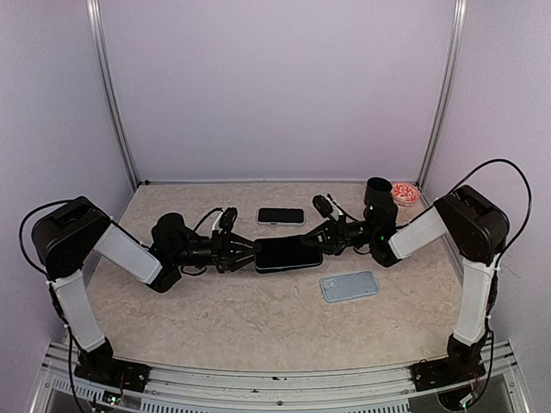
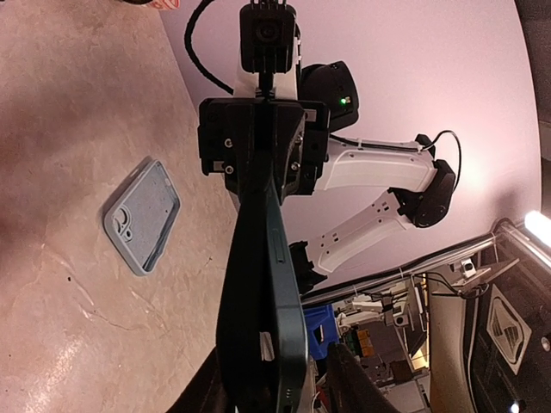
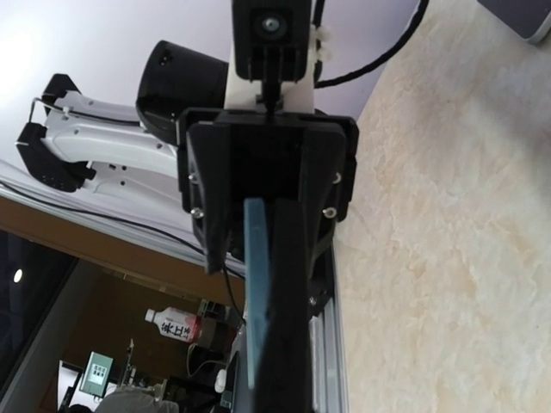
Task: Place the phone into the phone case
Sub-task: Press the phone with the phone case.
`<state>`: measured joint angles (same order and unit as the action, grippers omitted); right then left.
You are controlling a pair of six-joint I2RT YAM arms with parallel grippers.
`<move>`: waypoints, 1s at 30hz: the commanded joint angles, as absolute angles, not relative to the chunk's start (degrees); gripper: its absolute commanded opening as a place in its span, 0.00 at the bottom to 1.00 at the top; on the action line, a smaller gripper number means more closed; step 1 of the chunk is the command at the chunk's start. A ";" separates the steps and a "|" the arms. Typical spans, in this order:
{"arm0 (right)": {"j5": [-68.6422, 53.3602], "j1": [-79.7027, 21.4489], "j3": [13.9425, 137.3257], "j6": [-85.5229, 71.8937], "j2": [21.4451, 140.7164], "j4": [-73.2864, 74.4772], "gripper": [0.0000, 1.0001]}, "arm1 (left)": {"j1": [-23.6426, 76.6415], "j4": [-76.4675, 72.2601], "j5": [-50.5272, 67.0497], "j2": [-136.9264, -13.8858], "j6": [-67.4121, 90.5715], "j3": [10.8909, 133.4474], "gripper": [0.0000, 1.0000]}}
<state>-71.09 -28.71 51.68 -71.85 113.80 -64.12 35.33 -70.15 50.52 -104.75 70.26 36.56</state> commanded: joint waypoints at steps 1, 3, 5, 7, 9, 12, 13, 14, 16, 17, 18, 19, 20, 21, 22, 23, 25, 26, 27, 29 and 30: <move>-68.36 -27.51 52.63 -72.08 113.54 -64.90 0.00 | 36.04 -77.37 52.67 -103.89 71.41 35.61 0.32; -68.37 -27.51 52.80 -72.37 113.56 -64.95 0.00 | 36.04 -78.17 52.65 -103.85 71.70 35.47 0.28; -68.23 -27.51 52.93 -72.42 113.56 -64.82 0.00 | 36.00 -78.79 52.60 -103.87 72.04 35.34 0.22; -68.15 -27.51 52.99 -72.38 113.60 -64.66 0.00 | 36.03 -79.47 52.61 -104.09 72.43 35.33 0.16; -68.17 -27.50 52.99 -72.15 113.60 -64.31 0.00 | 36.04 -80.16 52.63 -104.36 72.88 35.46 0.10; -68.18 -27.67 53.06 -70.75 113.20 -62.48 0.00 | 36.04 -80.36 52.43 -104.89 73.25 35.82 0.02; -68.16 -27.75 53.19 -69.98 113.02 -61.39 0.00 | 36.04 -80.26 52.44 -104.99 73.29 36.04 0.00; -68.02 -27.84 53.33 -68.91 112.76 -59.92 0.00 | 36.04 -79.92 52.32 -105.10 73.28 36.22 0.00; -67.33 -28.13 54.07 -65.27 112.01 -54.73 0.00 | 36.04 -78.80 52.03 -105.28 73.01 36.53 0.00; -67.05 -28.31 54.37 -63.87 111.72 -52.75 0.00 | 36.04 -77.87 51.85 -105.29 72.65 36.74 0.00; -66.73 -28.57 54.96 -61.90 111.40 -49.99 0.00 | 36.04 -76.57 51.46 -105.25 72.16 36.93 0.00; -66.45 -28.83 55.48 -59.95 110.96 -47.21 0.00 | 36.04 -74.30 50.97 -105.01 71.20 37.22 0.00; -66.37 -29.03 56.15 -58.02 110.66 -43.52 0.00 | 36.04 -71.34 50.42 -104.47 69.91 37.59 0.00; -66.30 -29.27 56.63 -56.42 110.31 -41.29 0.05 | 35.99 -68.03 49.68 -103.99 68.03 37.99 0.00; -66.38 -29.41 56.99 -54.93 110.02 -39.38 0.10 | 35.95 -63.94 48.76 -103.14 65.81 38.42 0.00; -66.50 -29.52 57.10 -53.39 109.63 -37.96 0.15 | 35.95 -60.58 48.03 -102.45 63.65 38.87 0.00; -67.18 -29.53 56.93 -51.46 109.05 -35.78 0.23 | 35.82 -54.25 46.66 -100.37 58.84 39.71 0.00; -67.68 -29.53 56.86 -50.56 108.94 -34.76 0.25 | 35.73 -52.19 46.25 -99.38 57.43 39.99 0.00; -68.28 -29.61 56.81 -49.74 108.89 -33.88 0.27 | 35.57 -50.46 45.97 -98.17 56.17 40.25 0.00; -69.65 -29.94 56.58 -48.74 109.15 -33.20 0.28 | 35.35 -47.99 45.72 -97.01 54.59 40.72 0.00; -70.47 -30.23 56.54 -48.40 109.27 -33.03 0.28 | 35.26 -47.15 45.76 -96.63 54.05 41.04 0.00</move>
<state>-68.95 -29.15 55.59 -53.76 111.20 -37.65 35.44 -54.08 46.92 -100.55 60.99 38.54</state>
